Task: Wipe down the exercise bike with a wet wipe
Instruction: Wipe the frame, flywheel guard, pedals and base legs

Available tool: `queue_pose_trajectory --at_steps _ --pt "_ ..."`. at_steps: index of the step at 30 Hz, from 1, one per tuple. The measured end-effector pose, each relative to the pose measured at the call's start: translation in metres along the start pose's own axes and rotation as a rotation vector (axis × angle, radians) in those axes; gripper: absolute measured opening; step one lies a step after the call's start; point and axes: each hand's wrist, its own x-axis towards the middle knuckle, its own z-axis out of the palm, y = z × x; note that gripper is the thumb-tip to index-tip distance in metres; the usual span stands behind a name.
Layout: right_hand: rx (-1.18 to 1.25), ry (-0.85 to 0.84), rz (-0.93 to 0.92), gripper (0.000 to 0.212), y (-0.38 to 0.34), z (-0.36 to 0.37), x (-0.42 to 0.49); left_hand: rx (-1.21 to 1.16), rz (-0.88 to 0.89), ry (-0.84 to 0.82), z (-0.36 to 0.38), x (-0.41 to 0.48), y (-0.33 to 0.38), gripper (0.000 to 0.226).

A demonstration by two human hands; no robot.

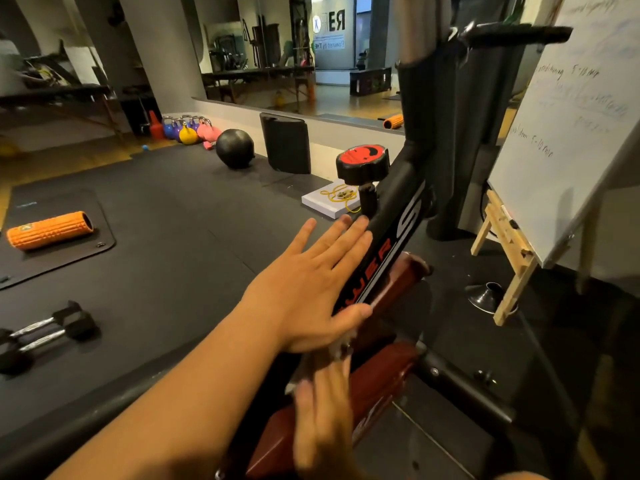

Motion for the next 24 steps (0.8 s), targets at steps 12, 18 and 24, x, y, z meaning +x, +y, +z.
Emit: queue_pose_trajectory --at_steps 12,18,24 --pt "0.185 0.110 0.094 0.052 -0.004 -0.023 0.056 -0.083 0.011 0.017 0.001 0.003 -0.003 0.079" --pt "-0.071 0.096 -0.007 0.049 0.030 -0.032 0.064 -0.037 0.014 0.028 0.005 0.004 -0.004 0.082" --pt "-0.026 0.430 0.110 0.032 0.017 -0.079 0.227 0.032 0.006 0.049 0.009 0.003 -0.001 0.083"
